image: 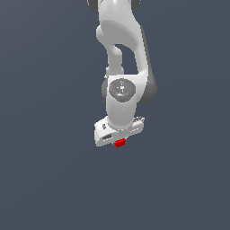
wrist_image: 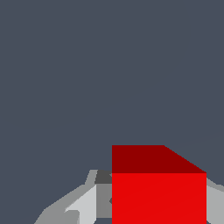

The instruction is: Pick up the red cube and move it to a goal position.

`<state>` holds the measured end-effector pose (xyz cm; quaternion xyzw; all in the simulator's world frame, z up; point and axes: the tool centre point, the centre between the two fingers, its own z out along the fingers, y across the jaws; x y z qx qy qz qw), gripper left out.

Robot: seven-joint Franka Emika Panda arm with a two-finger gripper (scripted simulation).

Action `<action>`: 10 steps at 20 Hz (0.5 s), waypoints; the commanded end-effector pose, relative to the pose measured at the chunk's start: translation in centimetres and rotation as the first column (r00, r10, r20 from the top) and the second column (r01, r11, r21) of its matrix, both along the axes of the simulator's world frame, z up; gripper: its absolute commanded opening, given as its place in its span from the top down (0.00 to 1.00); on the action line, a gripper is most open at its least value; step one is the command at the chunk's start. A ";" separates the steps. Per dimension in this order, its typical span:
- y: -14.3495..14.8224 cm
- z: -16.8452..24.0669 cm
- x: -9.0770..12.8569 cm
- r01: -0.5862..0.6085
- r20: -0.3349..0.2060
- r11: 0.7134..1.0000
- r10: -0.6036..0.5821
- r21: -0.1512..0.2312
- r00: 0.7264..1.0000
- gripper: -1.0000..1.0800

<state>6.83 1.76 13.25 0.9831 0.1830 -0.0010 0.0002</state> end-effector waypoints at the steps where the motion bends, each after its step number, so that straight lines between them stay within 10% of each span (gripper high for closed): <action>1: 0.1 3.0 -0.5 -0.001 0.002 1.000 0.001 0.000 1.000 1.00; 10: 0.4 13.7 -2.2 -0.001 0.002 1.000 0.001 0.000 1.000 1.00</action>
